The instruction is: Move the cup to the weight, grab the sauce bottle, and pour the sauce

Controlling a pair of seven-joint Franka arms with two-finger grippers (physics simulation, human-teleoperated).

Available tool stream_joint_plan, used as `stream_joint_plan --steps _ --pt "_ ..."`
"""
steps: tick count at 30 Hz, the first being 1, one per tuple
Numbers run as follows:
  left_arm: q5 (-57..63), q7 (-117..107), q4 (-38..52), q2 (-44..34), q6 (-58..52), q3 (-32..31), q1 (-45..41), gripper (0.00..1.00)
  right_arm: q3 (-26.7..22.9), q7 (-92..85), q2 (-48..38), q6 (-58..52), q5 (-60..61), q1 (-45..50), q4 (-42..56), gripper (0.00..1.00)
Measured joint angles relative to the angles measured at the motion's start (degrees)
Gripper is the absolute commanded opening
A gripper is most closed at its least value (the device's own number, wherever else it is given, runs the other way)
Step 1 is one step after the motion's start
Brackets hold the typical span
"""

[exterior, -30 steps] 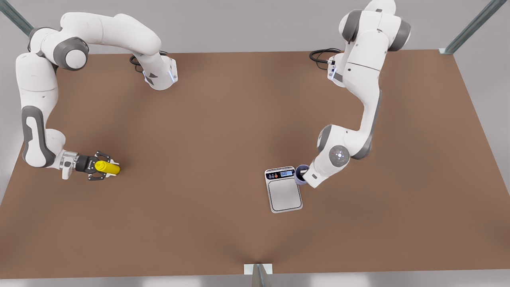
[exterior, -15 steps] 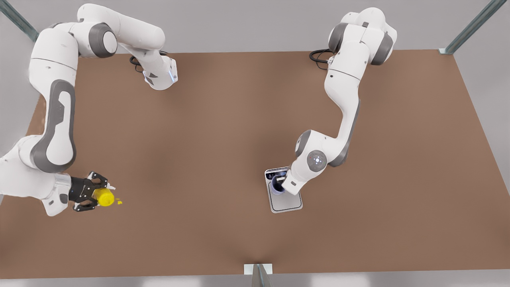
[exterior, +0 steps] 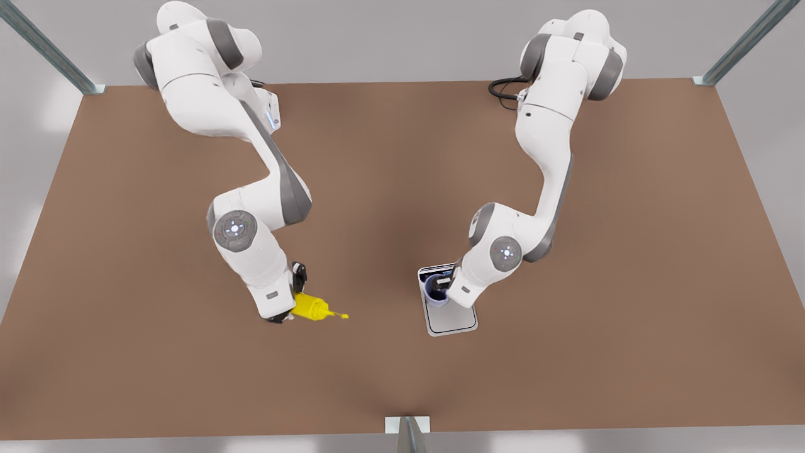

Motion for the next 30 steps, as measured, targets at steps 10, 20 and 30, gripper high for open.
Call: stream_joint_plan --steps 10,20,30 --pt "-1.5 28.8 1.2 -9.6 -28.5 32.5 0.8 1.00 -0.1 12.0 0.2 -0.6 -22.8 11.7 0.0 0.58" --pt "16.0 33.3 -11.2 -30.4 -23.9 0.2 26.6 1.00 -0.5 33.2 11.0 -9.9 -63.5 24.6 6.5 0.58" --pt "17.7 33.4 -9.7 -28.9 -23.5 -0.1 26.4 1.00 -0.4 34.1 14.3 -10.0 -74.6 29.1 7.6 0.58"
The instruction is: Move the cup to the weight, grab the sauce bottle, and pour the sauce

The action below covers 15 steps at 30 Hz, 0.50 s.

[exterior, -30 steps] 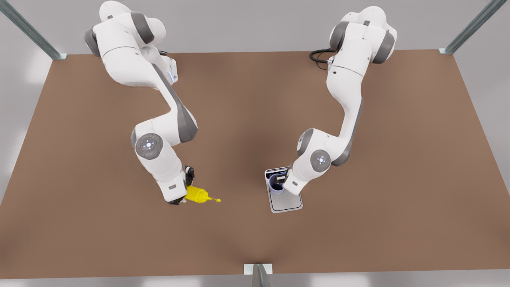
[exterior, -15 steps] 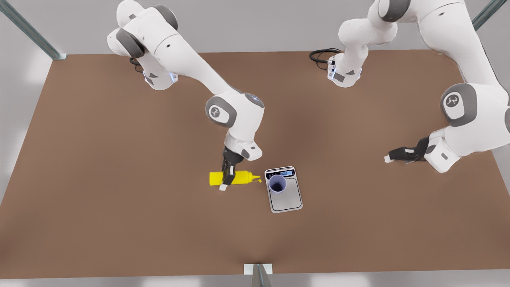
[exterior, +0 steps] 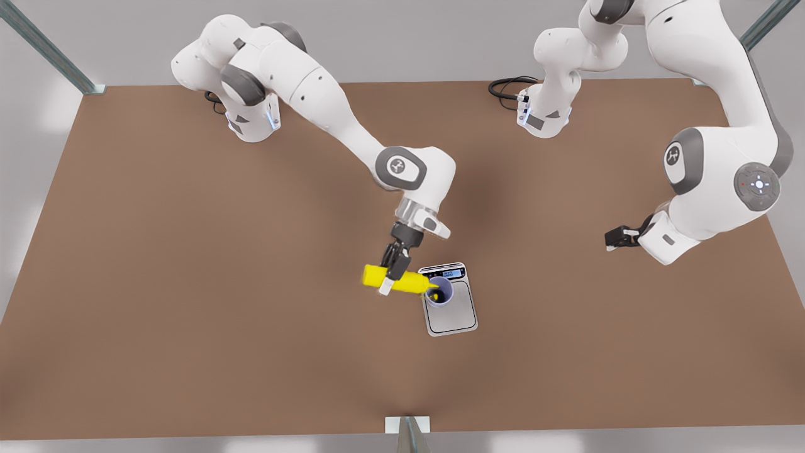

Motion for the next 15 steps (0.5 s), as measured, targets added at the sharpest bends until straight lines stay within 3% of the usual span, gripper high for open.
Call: stream_joint_plan --steps 15 --pt "-1.7 -1.6 1.6 0.3 -0.6 -1.1 -0.1 1.00 0.0 0.2 7.0 -4.1 -12.6 0.8 -0.9 0.58"
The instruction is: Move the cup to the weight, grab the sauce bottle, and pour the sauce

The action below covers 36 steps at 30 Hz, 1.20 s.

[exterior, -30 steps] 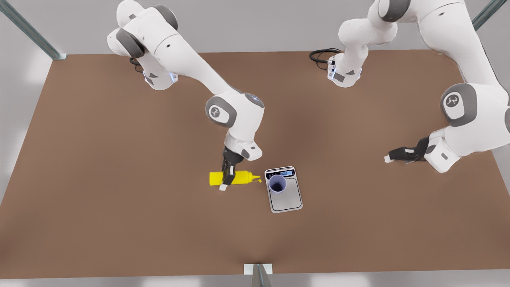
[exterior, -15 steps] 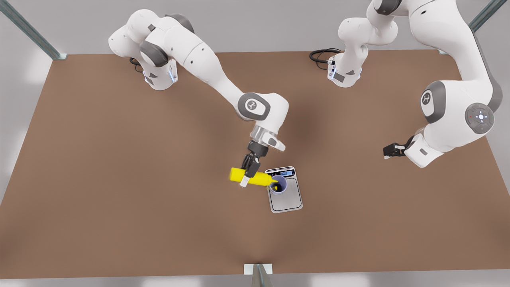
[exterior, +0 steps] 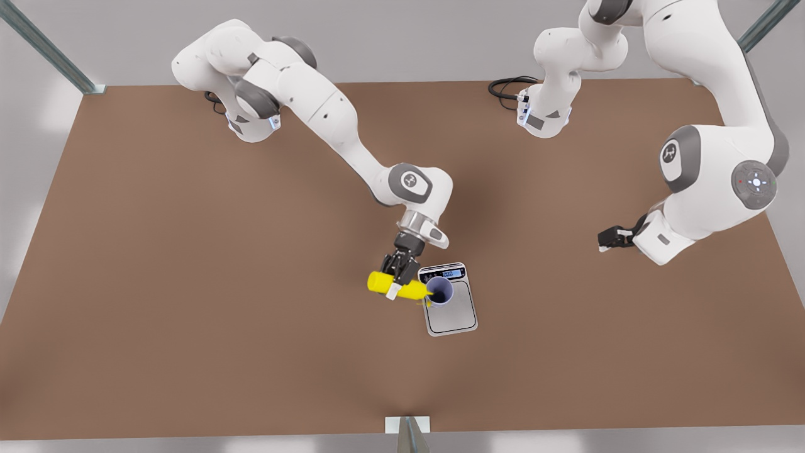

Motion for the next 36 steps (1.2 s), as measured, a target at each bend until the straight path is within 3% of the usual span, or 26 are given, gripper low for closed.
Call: stream_joint_plan --steps 17,27,32,36 --pt "-3.2 -1.8 1.2 -0.1 -2.0 -0.1 0.0 1.00 0.0 -0.1 0.9 -1.6 -0.8 1.3 0.1 0.58" --pt "2.4 -1.9 0.6 0.3 -3.7 0.4 -0.2 1.00 0.1 -0.5 -0.8 -1.2 1.3 -0.5 0.4 0.58" --pt "3.2 -3.9 1.4 0.6 -3.3 0.4 -0.1 1.00 0.2 -2.9 -4.5 4.4 20.1 -6.1 0.6 0.58" --pt "3.4 -3.9 1.4 0.6 -3.4 0.4 0.0 1.00 0.3 -11.0 -7.8 11.0 44.0 -14.7 0.7 0.58"
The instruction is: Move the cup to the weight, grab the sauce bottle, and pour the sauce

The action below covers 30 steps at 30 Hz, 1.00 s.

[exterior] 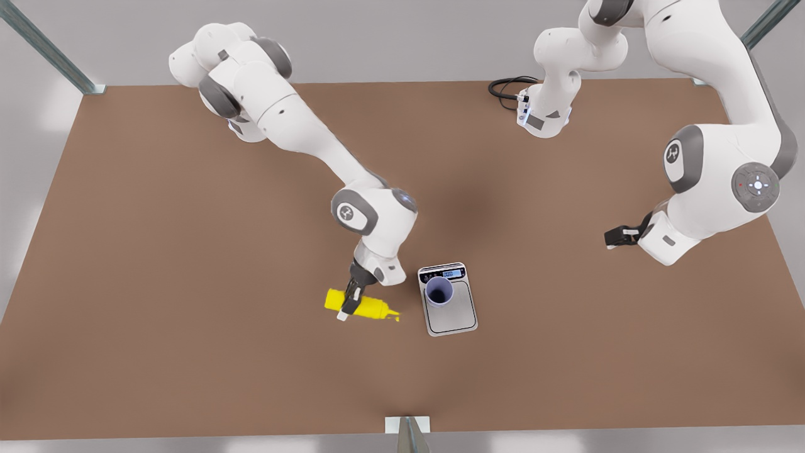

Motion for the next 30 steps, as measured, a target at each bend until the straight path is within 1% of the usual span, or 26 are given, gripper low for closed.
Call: stream_joint_plan --steps 3,5,9,10,14,15,17,18,20,22,25,29,30 --pt "-0.1 -0.1 0.0 0.2 0.2 0.0 0.0 1.00 0.0 -9.6 -0.6 2.0 9.4 -4.4 0.0 0.58" --pt "-0.1 -0.1 0.0 0.2 0.2 -0.1 0.0 1.00 0.0 -18.1 -1.2 3.0 19.1 -8.8 0.0 0.58" --pt "-0.3 -0.1 0.0 0.2 0.2 -0.1 -0.1 1.00 -0.1 -29.2 -1.9 6.2 29.3 -13.3 -0.1 0.58" --pt "-0.3 -0.3 0.0 0.2 0.2 -0.1 0.0 1.00 -0.5 -34.3 -1.9 6.7 34.4 -14.2 -0.2 0.58" --pt "-0.4 -0.4 0.0 0.3 0.3 -0.4 -0.1 1.00 -0.7 -59.1 -2.0 8.5 56.6 -22.6 -2.1 0.58" --pt "-0.4 -0.9 0.0 0.3 0.3 -0.5 -0.1 1.00 -0.7 -62.9 -2.0 8.4 59.4 -24.2 -3.2 0.58" --pt "-0.5 -2.3 0.0 0.3 0.3 -0.6 -1.2 1.00 -0.7 -76.7 -1.6 7.5 70.0 -30.3 -6.5 0.58" --pt "-0.5 -2.2 0.0 0.3 0.3 -0.5 -0.9 1.00 -0.7 -80.9 -1.6 7.4 74.0 -32.4 -8.2 0.58" --pt "-0.5 -2.2 -0.1 0.4 0.2 -0.5 -1.0 1.00 -0.7 -86.3 -1.3 4.5 81.0 -36.5 -11.1 0.58" --pt "-0.5 -2.1 -0.1 0.4 0.3 -0.5 -1.0 1.00 -0.6 -87.0 -0.5 0.2 85.3 -37.8 -11.6 0.58" --pt "-0.5 -2.2 -0.1 0.3 0.2 -0.6 -1.1 1.00 -0.7 -91.0 1.7 -8.6 95.3 -40.4 -11.3 0.58" --pt "-0.5 -2.3 0.0 0.4 0.4 -0.5 -1.1 1.00 -0.3 -94.1 4.7 -16.5 103.9 -40.9 -11.0 0.58" --pt "-0.5 -2.3 -0.1 0.5 0.4 -0.6 -1.0 1.00 -0.3 -95.7 5.6 -18.4 107.7 -40.8 -11.0 0.58"
